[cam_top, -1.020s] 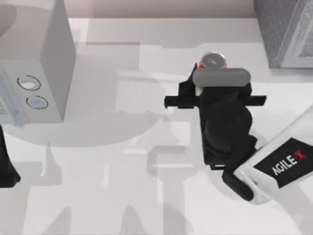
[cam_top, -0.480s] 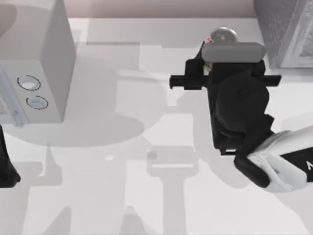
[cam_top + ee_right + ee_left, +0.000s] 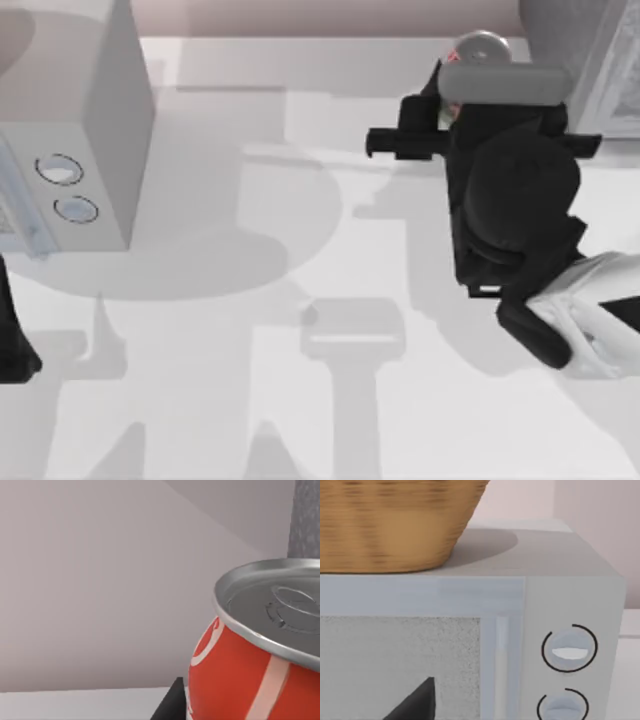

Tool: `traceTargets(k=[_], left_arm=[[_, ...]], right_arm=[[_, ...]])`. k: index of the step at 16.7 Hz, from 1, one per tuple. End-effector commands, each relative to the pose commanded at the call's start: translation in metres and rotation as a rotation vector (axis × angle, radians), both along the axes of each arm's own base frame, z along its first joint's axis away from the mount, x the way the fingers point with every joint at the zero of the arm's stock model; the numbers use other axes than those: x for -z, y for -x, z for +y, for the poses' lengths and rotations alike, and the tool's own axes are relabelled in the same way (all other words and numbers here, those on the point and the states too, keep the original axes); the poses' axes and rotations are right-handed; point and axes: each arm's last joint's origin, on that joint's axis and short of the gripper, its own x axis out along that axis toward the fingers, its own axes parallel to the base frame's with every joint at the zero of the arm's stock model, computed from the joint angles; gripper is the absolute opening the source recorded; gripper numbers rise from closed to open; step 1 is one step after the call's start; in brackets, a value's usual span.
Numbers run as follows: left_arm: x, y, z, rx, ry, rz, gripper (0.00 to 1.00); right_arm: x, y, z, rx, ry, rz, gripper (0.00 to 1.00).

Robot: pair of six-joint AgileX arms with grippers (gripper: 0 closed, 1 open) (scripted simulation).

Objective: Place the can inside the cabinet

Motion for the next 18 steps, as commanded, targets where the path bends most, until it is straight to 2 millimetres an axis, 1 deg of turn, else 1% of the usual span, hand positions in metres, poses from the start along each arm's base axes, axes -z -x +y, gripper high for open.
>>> traceTargets(k=[2,4,7,9,11,13,15,18], left_arm=[[0.0,0.0,0.0,0.0,0.0,0.0,1.0],[0.0,0.0,0.0,0.0,0.0,0.0,1.0],[0.0,0.0,0.0,0.0,0.0,0.0,1.0],[0.0,0.0,0.0,0.0,0.0,0.0,1.0],[0.0,0.0,0.0,0.0,0.0,0.0,1.0],[0.0,0.0,0.0,0.0,0.0,0.0,1.0],[0.0,0.0,0.0,0.0,0.0,0.0,1.0],[0.0,0.0,0.0,0.0,0.0,0.0,1.0]], right_arm=[[-0.021,-0.001,-0.019,0.024,-0.011,-0.029,0.0],[-0.043,0.005,-0.043,0.039,-0.014,-0.048,0.0],[-0.067,0.025,-0.085,0.045,-0.007,-0.052,0.0],[-0.074,0.045,-0.114,0.043,0.002,-0.04,0.0],[-0.075,0.069,-0.14,0.038,0.009,-0.022,0.0],[-0.068,0.094,-0.163,0.031,0.013,0.0,0.0],[-0.056,0.118,-0.181,0.021,0.014,0.02,0.0],[-0.033,0.149,-0.199,0.004,0.014,0.039,0.0]])
